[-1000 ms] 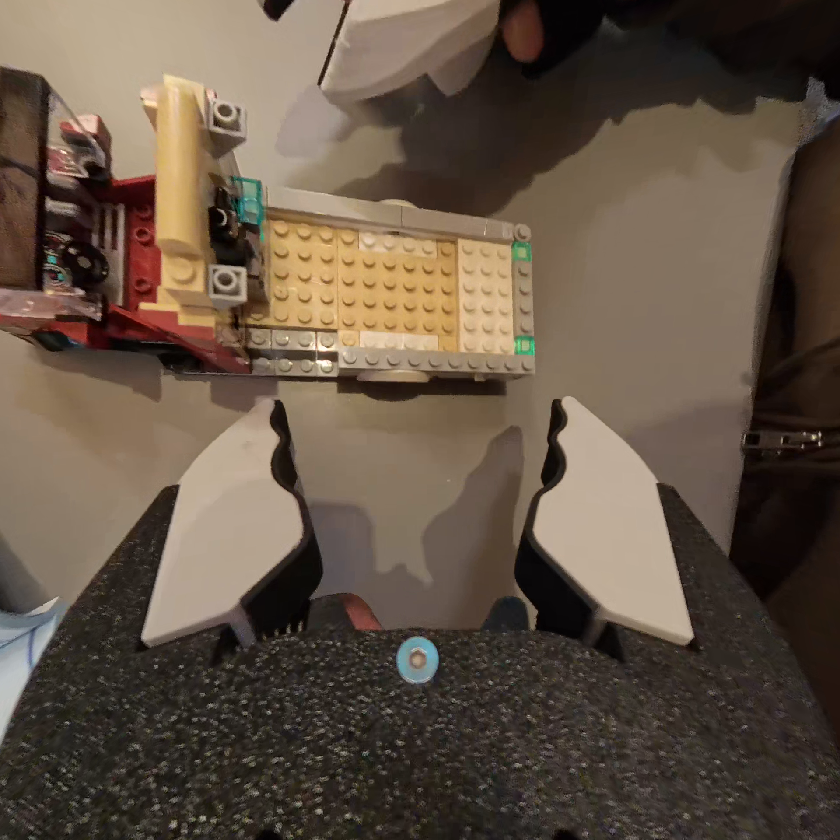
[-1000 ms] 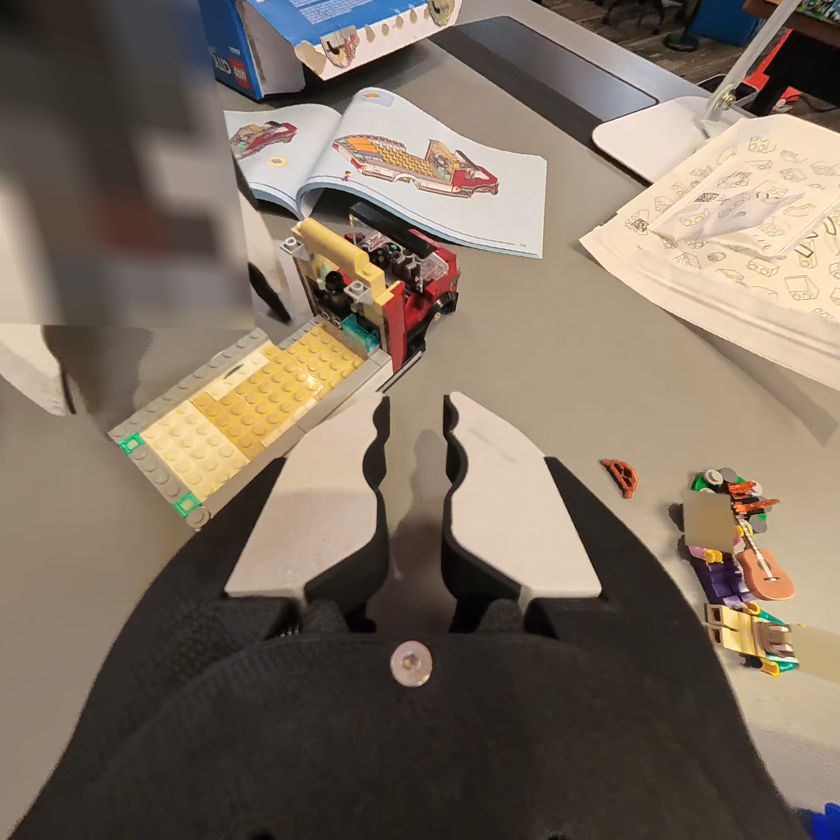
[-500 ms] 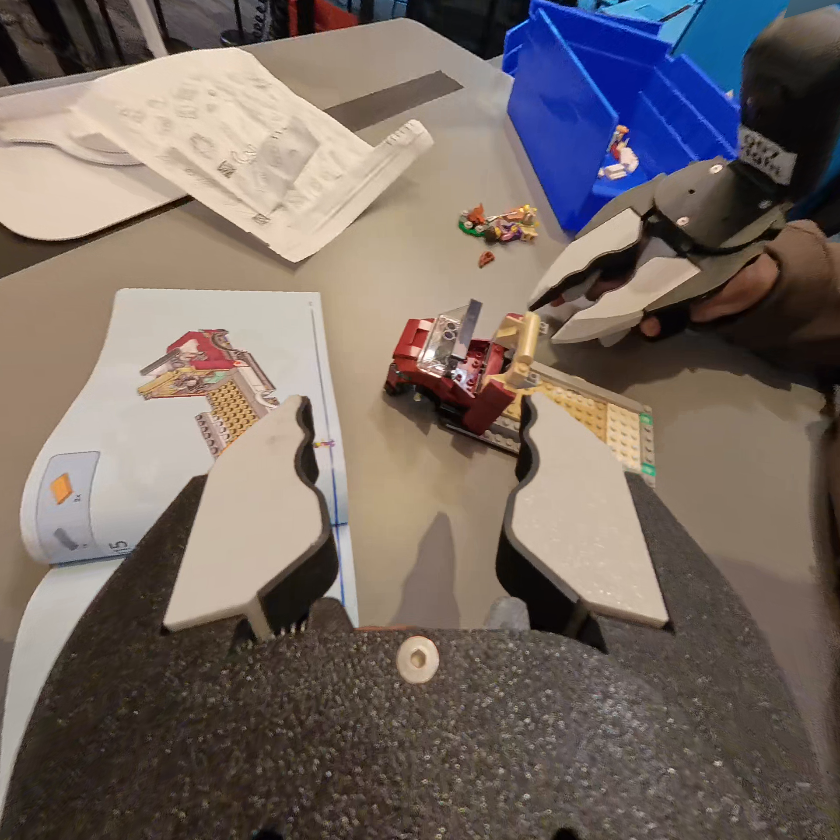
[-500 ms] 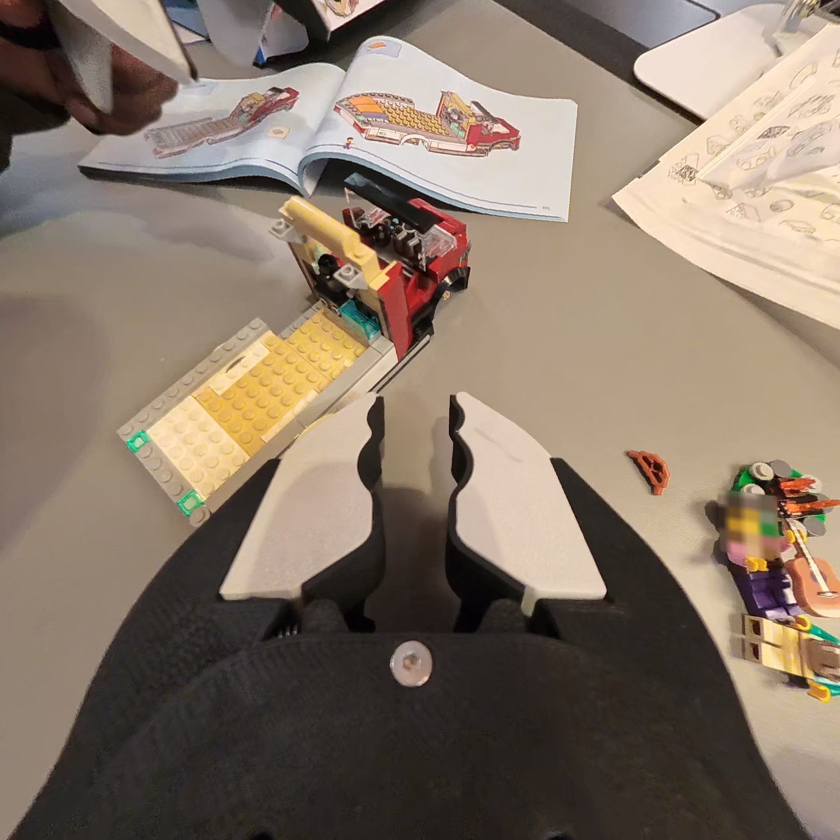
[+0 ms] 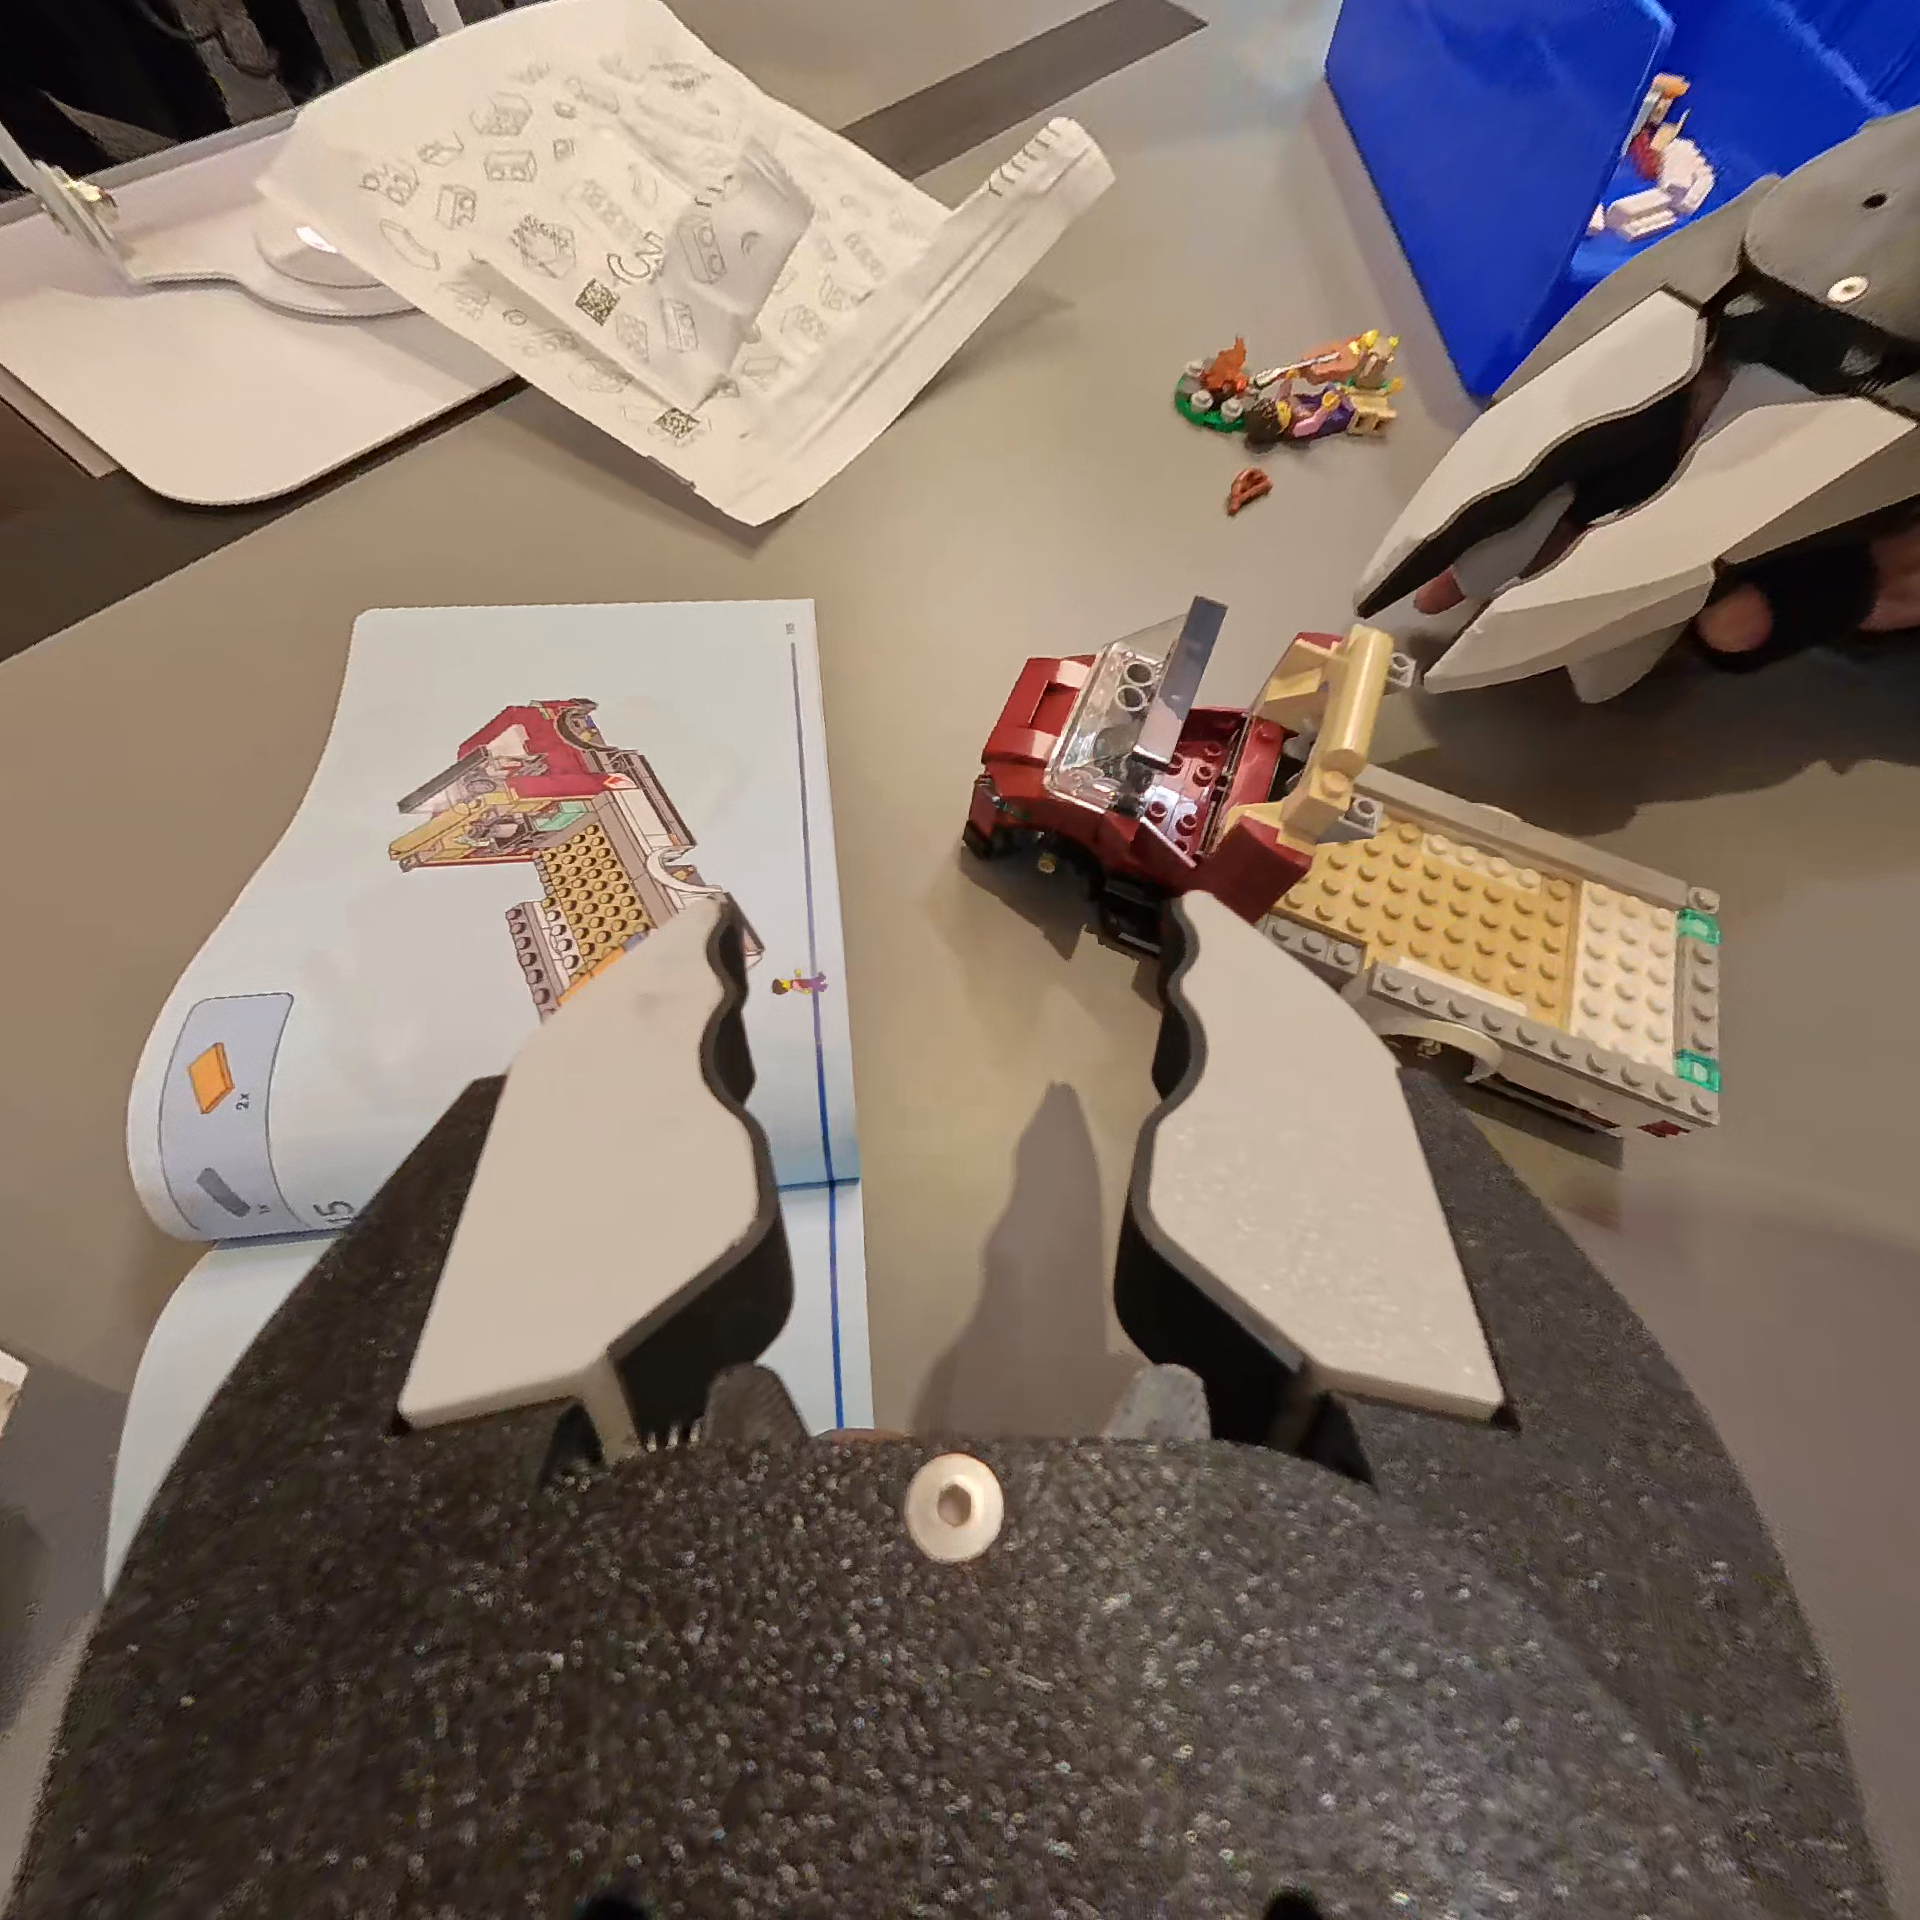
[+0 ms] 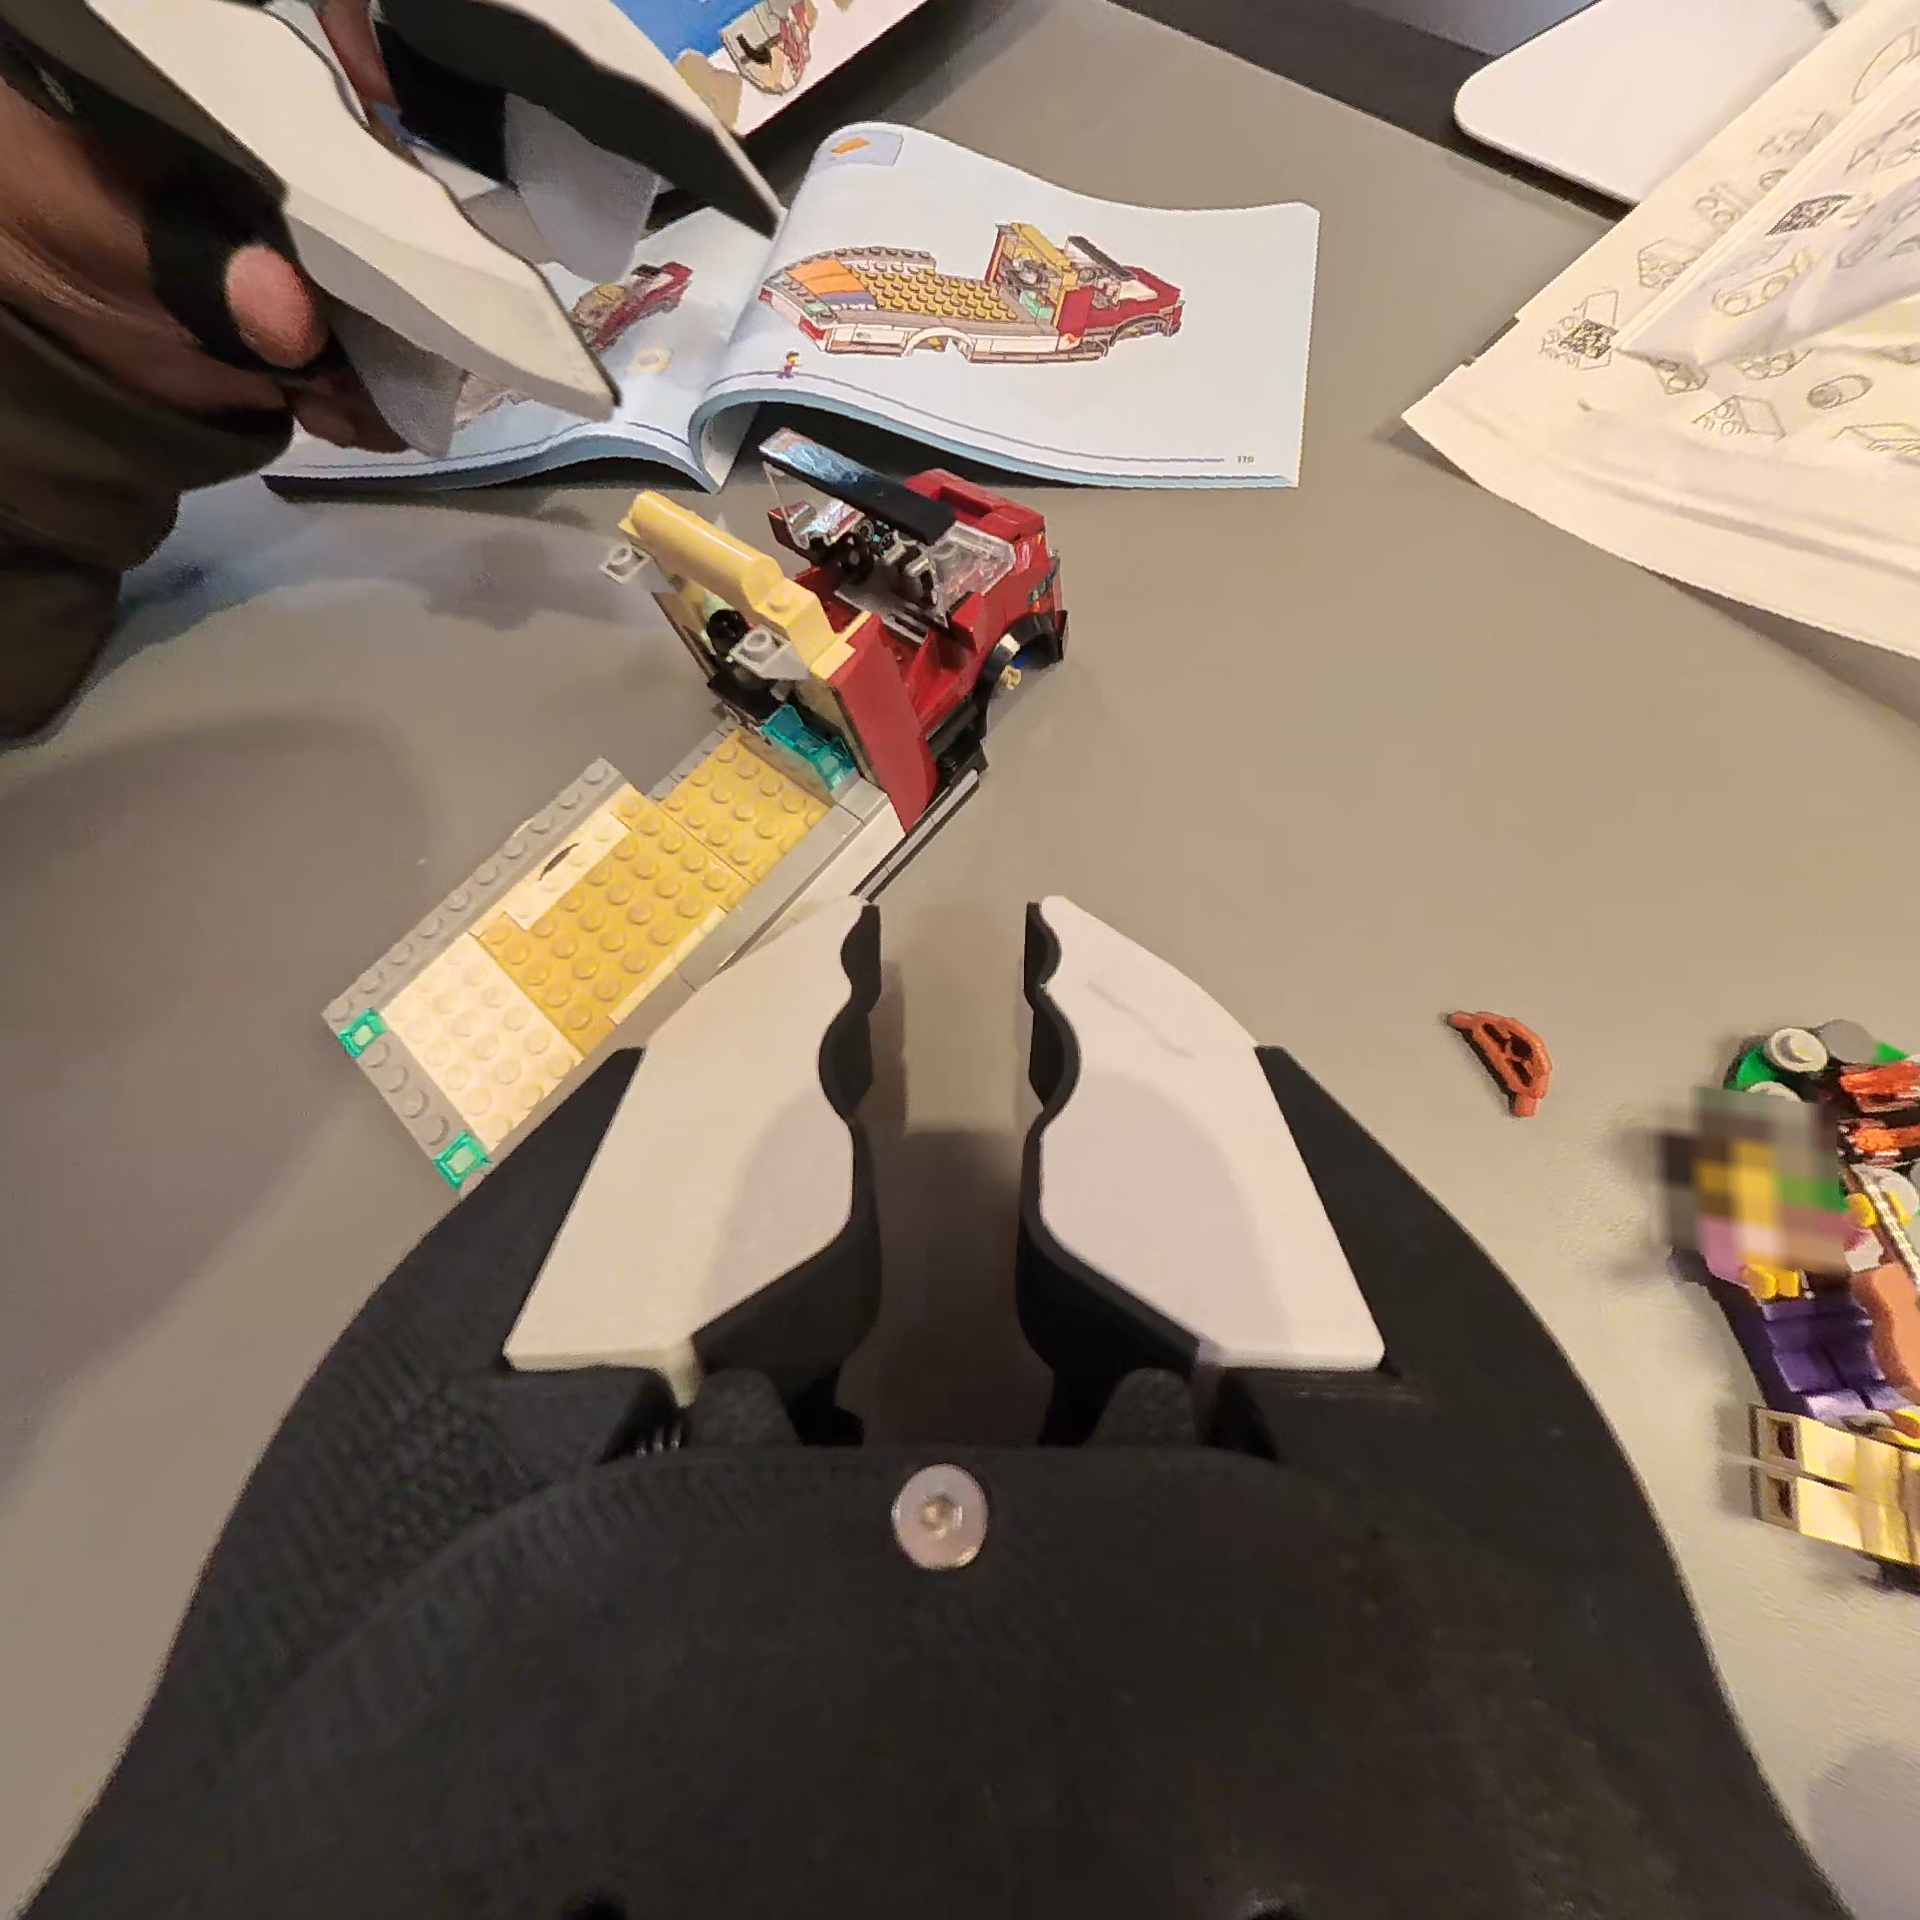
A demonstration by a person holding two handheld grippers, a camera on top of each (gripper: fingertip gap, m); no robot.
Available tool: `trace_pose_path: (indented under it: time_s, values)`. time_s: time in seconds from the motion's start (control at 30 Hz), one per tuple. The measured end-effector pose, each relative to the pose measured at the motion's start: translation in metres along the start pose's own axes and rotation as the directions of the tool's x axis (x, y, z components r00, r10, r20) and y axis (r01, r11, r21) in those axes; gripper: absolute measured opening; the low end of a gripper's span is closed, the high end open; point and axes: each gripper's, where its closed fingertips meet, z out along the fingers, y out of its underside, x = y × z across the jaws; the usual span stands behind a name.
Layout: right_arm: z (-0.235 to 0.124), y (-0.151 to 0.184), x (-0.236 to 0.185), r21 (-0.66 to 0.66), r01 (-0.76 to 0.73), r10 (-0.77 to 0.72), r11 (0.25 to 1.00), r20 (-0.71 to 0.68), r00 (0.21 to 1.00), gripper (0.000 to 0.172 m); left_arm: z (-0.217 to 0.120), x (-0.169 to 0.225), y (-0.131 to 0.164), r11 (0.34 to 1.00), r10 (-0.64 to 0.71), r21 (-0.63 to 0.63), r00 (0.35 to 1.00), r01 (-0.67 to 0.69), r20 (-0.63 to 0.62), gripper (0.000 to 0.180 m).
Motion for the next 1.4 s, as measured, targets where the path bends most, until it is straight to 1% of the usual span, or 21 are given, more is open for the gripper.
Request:
trace_pose_path:
  time_s: [0.13,0.37,0.4,0.47,0.5,0.67,0.9,1.1,1.4]
  values:
    - [0.000,0.000,0.000,0.001,-0.002,0.002,1.000,0.000,1.000,0.026,0.004,-0.003,0.005,0.999,0.023,-0.034,0.999,-0.021,0.048,0.072]
    - [0.000,0.001,-0.002,-0.005,0.008,-0.008,1.000,0.006,1.000,0.026,0.013,-0.007,0.016,0.984,0.146,-0.124,0.978,-0.128,0.148,0.065]
    - [0.000,0.001,-0.002,-0.008,0.012,-0.012,1.000,0.006,1.000,0.026,0.014,-0.008,0.016,0.981,0.162,-0.131,0.973,-0.141,0.162,0.063]
    - [0.001,0.002,-0.003,-0.015,0.020,-0.020,1.000,0.006,1.000,0.026,0.015,-0.011,0.015,0.976,0.192,-0.145,0.961,-0.165,0.200,0.052]
    - [0.001,0.002,-0.003,-0.017,0.024,-0.024,1.000,0.005,1.000,0.026,0.015,-0.012,0.015,0.972,0.207,-0.154,0.954,-0.176,0.217,0.051]
    - [0.002,0.004,-0.004,-0.030,0.030,-0.029,0.999,0.004,1.000,0.026,0.020,-0.017,0.020,0.953,0.273,-0.208,0.925,-0.221,0.265,0.051]
    - [0.004,0.008,-0.006,-0.059,0.051,-0.051,0.997,0.001,0.999,0.025,0.022,-0.019,0.033,0.925,0.326,-0.285,0.909,-0.251,0.258,0.046]
    - [0.004,0.011,-0.007,-0.073,0.060,-0.060,0.995,-0.001,0.998,0.025,0.016,-0.018,0.034,0.926,0.316,-0.289,0.918,-0.243,0.240,0.042]
    - [0.003,0.010,-0.006,-0.068,0.032,-0.031,0.997,0.009,0.999,0.025,0.002,-0.019,0.038,0.915,0.322,-0.320,0.923,-0.247,0.208,0.038]
